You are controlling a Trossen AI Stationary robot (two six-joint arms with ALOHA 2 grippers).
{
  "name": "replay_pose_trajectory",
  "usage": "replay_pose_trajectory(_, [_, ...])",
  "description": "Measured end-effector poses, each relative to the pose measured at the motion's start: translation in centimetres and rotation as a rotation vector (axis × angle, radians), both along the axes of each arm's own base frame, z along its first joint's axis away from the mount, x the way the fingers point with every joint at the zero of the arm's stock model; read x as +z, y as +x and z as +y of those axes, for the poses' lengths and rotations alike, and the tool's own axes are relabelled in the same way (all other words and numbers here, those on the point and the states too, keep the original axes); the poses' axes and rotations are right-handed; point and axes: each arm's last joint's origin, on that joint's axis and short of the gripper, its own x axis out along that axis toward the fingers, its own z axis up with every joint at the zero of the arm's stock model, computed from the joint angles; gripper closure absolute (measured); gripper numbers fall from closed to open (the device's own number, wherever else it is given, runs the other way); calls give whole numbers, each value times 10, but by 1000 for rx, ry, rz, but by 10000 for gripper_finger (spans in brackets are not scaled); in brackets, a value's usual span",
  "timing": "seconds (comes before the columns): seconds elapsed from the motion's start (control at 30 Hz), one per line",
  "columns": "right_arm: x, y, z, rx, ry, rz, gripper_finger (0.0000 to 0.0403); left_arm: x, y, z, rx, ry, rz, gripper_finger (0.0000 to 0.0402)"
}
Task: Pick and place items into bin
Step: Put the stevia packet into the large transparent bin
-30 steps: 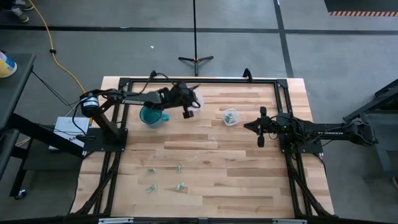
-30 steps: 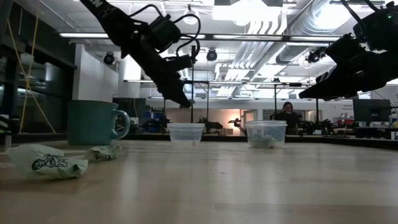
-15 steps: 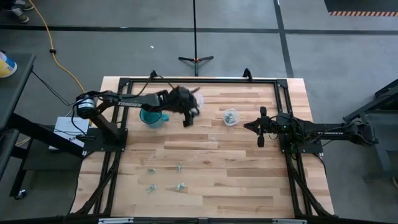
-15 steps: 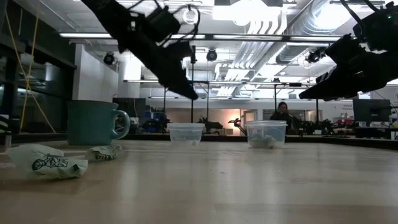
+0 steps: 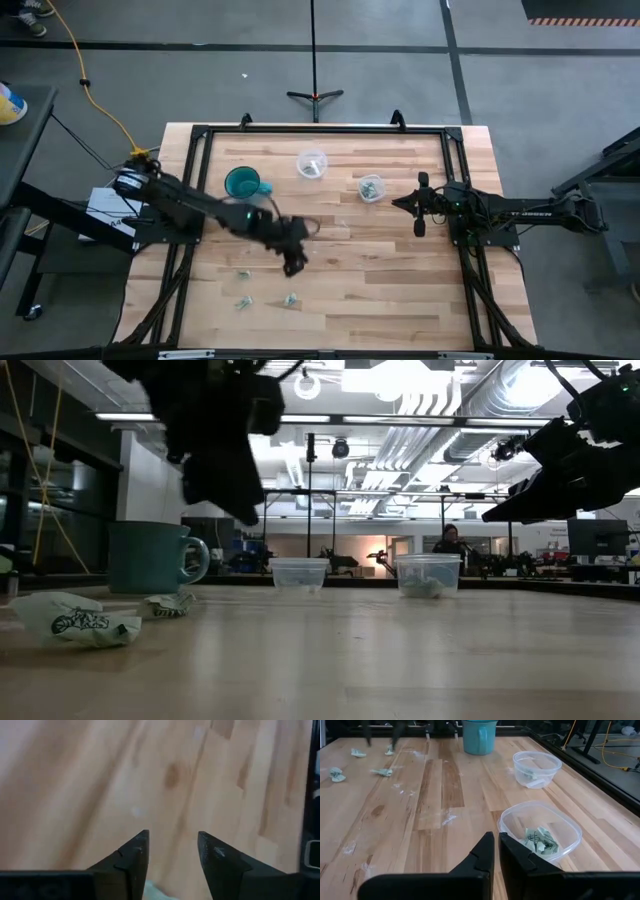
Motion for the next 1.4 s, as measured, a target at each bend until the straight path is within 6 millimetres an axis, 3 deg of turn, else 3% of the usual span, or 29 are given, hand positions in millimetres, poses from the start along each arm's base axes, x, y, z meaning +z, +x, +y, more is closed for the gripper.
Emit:
replay_pose_trajectory(0.17, [-1,0,0,-5,-1,8,386,-13,-12,-34,80,-2,80,219])
replay_pose_trajectory(0.37, [-2,-1,-1,-20,-3,17,385,-28,-21,-53,83,97,133,229])
replay_pose_trajectory(0.6, [-2,-1,0,-21,-1,20,384,-51,-18,-57,62,148,196,212])
replay_pose_trajectory(0.83, [-2,-1,0,-23,7,23,383,-56,-17,-57,63,156,206,163])
replay_pose_trajectory(0.97, [-2,-1,0,-23,7,23,386,-56,-17,-57,63,155,205,159])
replay_pose_trajectory(1.4, [-3,-1,0,-15,9,36,384,-56,-16,-58,-24,193,197,277])
